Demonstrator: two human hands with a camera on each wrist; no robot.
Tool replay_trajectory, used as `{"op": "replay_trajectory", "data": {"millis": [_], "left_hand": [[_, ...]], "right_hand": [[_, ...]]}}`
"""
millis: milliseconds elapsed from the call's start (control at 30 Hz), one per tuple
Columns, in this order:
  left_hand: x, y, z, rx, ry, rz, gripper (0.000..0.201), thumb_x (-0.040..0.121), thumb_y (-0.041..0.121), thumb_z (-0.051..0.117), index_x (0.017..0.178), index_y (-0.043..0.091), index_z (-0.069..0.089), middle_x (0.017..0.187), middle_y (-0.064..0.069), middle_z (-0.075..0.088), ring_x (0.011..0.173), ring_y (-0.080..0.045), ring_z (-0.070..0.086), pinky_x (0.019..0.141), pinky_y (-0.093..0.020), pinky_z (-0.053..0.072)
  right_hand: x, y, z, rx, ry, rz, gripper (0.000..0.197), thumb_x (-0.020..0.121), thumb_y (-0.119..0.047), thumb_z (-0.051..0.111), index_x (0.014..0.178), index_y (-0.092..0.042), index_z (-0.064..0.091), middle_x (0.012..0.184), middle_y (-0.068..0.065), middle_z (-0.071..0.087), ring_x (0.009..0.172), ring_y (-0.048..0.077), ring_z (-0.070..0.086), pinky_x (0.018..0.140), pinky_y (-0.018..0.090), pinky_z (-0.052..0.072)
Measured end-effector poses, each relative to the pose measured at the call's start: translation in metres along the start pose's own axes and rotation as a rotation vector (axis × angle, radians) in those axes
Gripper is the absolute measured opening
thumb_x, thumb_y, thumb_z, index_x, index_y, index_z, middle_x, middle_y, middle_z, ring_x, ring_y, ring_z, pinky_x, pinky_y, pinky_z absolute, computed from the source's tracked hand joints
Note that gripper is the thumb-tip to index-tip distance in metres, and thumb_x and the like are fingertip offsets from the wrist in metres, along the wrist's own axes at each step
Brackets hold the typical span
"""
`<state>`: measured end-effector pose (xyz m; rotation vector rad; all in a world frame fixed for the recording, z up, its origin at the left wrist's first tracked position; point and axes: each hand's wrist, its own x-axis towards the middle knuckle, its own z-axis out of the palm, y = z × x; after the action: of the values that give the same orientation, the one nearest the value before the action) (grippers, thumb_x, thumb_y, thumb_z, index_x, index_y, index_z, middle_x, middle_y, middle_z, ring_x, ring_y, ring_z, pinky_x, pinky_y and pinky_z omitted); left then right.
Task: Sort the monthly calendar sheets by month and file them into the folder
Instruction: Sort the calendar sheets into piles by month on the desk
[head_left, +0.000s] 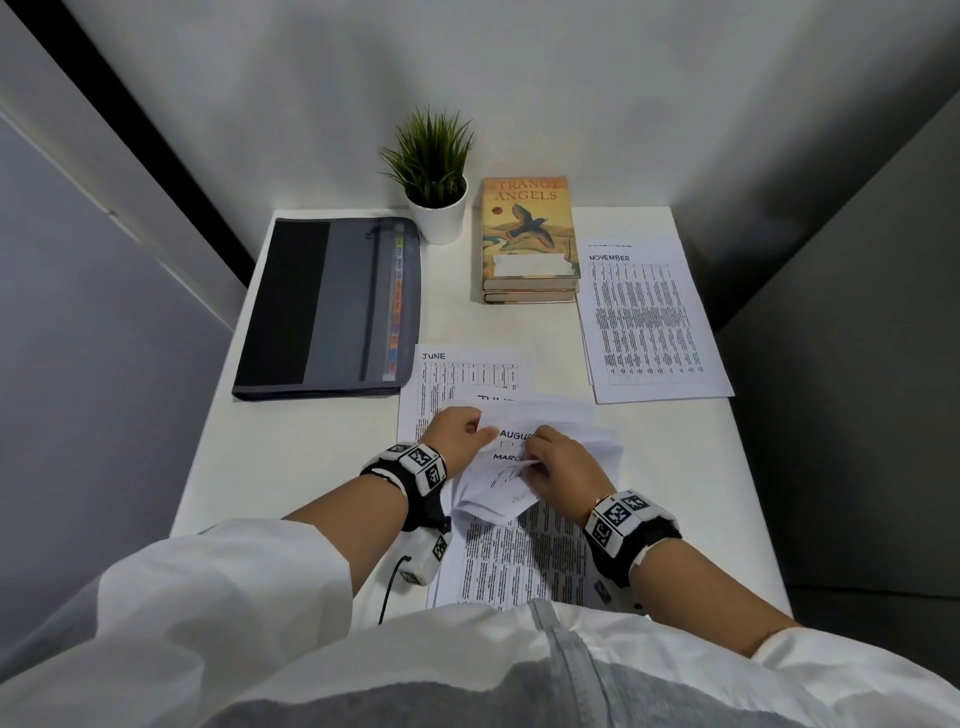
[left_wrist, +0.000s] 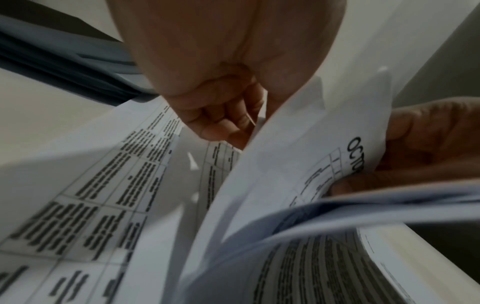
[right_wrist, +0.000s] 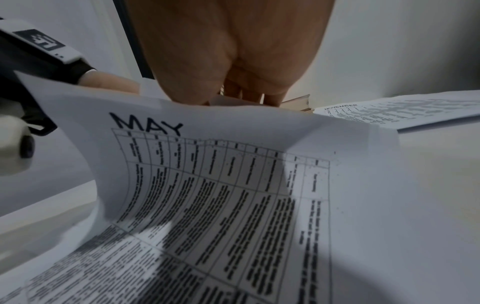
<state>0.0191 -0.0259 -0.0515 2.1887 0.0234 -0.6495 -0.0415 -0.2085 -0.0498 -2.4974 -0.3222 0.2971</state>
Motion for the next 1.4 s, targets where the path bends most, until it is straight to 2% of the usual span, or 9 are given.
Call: {"op": "replay_trajectory", "data": {"millis": [133,233,367,500,633,833,1067,1267,1400], "left_hand": [[0.002,-0.005,-0.008,0.047,0.037,-0.064,0.049,0.088,0.027,0.068,0.06,0.017,0.029,0.06,0.0,0.029,0.056,-0.018,0.029,0.06,-0.029,0.029],[0.003,-0.013,-0.009,-0.022,-0.001,-0.1,0.036,0.084,0.028,0.074,0.067,0.008,0.05,0.061,-0.004,0.047,0.055,-0.018,0.039,0.058,-0.028,0.036],[0.001,-0.012,-0.005,-0.093,-0.021,-0.083,0.03,0.08,0.026,0.078,0.09,-0.001,0.067,0.09,-0.014,0.071,0.076,-0.023,0.06,0.078,-0.042,0.054],[-0.002,-0.009,-0.008,-0.065,0.011,-0.065,0.042,0.088,0.039,0.067,0.071,0.008,0.044,0.066,-0.007,0.041,0.06,-0.018,0.038,0.055,-0.031,0.033],[-0.003,-0.011,-0.01,-0.06,0.009,-0.04,0.041,0.092,0.026,0.063,0.062,0.012,0.038,0.059,-0.002,0.031,0.053,-0.016,0.029,0.05,-0.027,0.024],[-0.003,-0.013,-0.005,-0.174,0.004,-0.045,0.017,0.083,0.022,0.075,0.08,0.006,0.07,0.074,-0.004,0.068,0.062,-0.013,0.059,0.059,-0.021,0.049],[0.0,-0.01,-0.008,-0.023,0.05,-0.031,0.047,0.092,0.023,0.061,0.06,0.018,0.027,0.058,0.001,0.025,0.052,-0.016,0.024,0.051,-0.029,0.02],[-0.002,-0.014,-0.005,-0.196,0.018,-0.025,0.015,0.084,0.017,0.072,0.09,0.003,0.068,0.09,-0.007,0.072,0.081,-0.021,0.067,0.076,-0.031,0.054],[-0.003,-0.012,-0.005,-0.227,0.011,-0.027,0.017,0.084,0.017,0.072,0.084,0.002,0.065,0.082,-0.001,0.068,0.074,-0.017,0.064,0.071,-0.028,0.051]], "right_hand": [[-0.004,0.005,0.002,0.015,0.058,-0.026,0.008,0.084,-0.008,0.064,0.091,-0.004,0.066,0.126,0.008,0.053,0.1,0.025,0.054,0.082,0.03,0.046],[-0.004,0.006,0.005,0.001,0.064,-0.042,0.007,0.083,-0.008,0.066,0.089,-0.004,0.066,0.136,0.009,0.049,0.111,0.026,0.048,0.09,0.032,0.043],[-0.003,0.005,0.006,-0.026,0.08,-0.065,0.005,0.079,-0.006,0.068,0.084,-0.005,0.067,0.112,0.011,0.062,0.104,0.03,0.051,0.085,0.033,0.044],[-0.004,0.004,0.005,-0.036,0.096,-0.09,0.005,0.076,-0.004,0.069,0.081,-0.006,0.068,0.089,0.008,0.062,0.087,0.029,0.056,0.071,0.036,0.046],[-0.005,0.005,0.005,0.019,0.086,-0.076,0.003,0.079,-0.006,0.067,0.082,-0.007,0.068,0.097,0.007,0.058,0.078,0.026,0.059,0.065,0.035,0.049],[-0.005,0.007,0.011,-0.002,0.098,-0.089,0.005,0.077,-0.005,0.068,0.081,-0.008,0.067,0.114,0.009,0.06,0.095,0.028,0.056,0.081,0.035,0.048],[-0.006,0.008,0.011,-0.003,0.122,-0.084,0.007,0.076,-0.005,0.068,0.079,-0.011,0.066,0.09,0.005,0.058,0.086,0.026,0.055,0.071,0.034,0.047],[-0.004,0.01,0.013,0.003,0.128,-0.092,0.006,0.076,-0.007,0.07,0.079,-0.01,0.067,0.119,0.011,0.057,0.086,0.026,0.06,0.076,0.034,0.049],[-0.005,0.009,0.013,-0.075,0.151,-0.114,0.01,0.073,-0.008,0.073,0.079,-0.014,0.068,0.094,0.004,0.063,0.089,0.029,0.053,0.074,0.038,0.049]]}}
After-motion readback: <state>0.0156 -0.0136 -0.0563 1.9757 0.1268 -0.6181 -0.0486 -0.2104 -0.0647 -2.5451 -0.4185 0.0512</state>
